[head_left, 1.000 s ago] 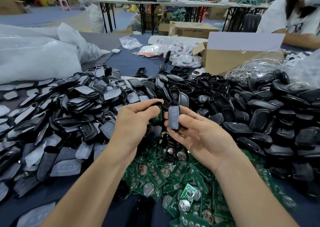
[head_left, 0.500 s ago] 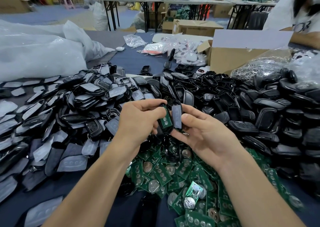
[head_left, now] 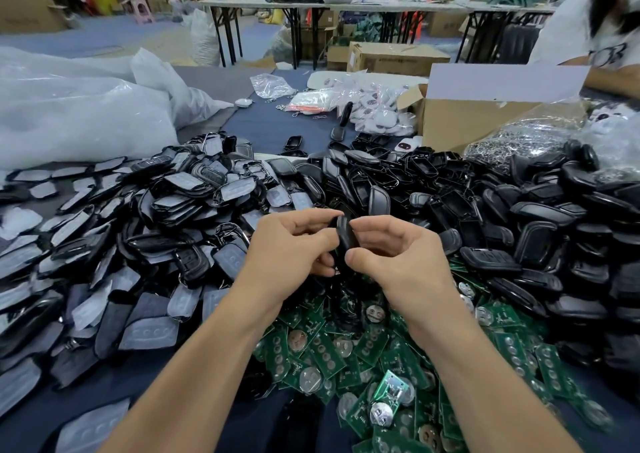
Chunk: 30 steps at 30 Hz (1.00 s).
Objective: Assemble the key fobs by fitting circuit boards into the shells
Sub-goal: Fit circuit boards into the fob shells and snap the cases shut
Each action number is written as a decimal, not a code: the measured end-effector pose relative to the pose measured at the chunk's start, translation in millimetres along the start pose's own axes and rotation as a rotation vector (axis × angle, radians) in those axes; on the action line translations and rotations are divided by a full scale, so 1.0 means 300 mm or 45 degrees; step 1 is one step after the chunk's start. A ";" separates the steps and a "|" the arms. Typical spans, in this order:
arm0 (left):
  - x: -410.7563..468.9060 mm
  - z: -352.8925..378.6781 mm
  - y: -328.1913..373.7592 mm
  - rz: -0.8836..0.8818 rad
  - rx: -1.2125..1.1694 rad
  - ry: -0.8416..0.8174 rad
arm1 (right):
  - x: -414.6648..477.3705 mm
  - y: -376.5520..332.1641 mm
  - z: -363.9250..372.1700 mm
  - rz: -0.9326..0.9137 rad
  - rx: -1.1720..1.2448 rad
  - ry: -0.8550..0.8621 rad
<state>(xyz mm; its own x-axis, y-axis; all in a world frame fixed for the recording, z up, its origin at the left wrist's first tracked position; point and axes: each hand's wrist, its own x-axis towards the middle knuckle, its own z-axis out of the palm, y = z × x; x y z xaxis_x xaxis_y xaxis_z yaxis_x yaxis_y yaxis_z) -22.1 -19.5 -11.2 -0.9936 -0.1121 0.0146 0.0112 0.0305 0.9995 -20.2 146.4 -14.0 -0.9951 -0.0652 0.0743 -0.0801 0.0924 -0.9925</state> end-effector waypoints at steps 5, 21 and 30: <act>0.008 -0.010 0.006 -0.079 -0.103 -0.064 | 0.001 -0.001 0.008 -0.154 -0.283 0.115; 0.021 -0.004 -0.003 0.020 -0.081 0.146 | 0.032 -0.030 -0.021 0.432 0.895 -0.085; -0.006 0.017 0.015 0.015 -0.083 0.029 | 0.031 -0.031 -0.063 0.485 1.285 -0.284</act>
<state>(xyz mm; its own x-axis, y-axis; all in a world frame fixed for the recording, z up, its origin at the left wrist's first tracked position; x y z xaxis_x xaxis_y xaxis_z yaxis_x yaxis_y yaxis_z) -20.9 -14.1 -7.0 -0.9906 -0.1345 0.0261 0.0309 -0.0331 0.9990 -29.9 163.7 -2.3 -0.9035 -0.3925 -0.1720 0.4154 -0.7031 -0.5772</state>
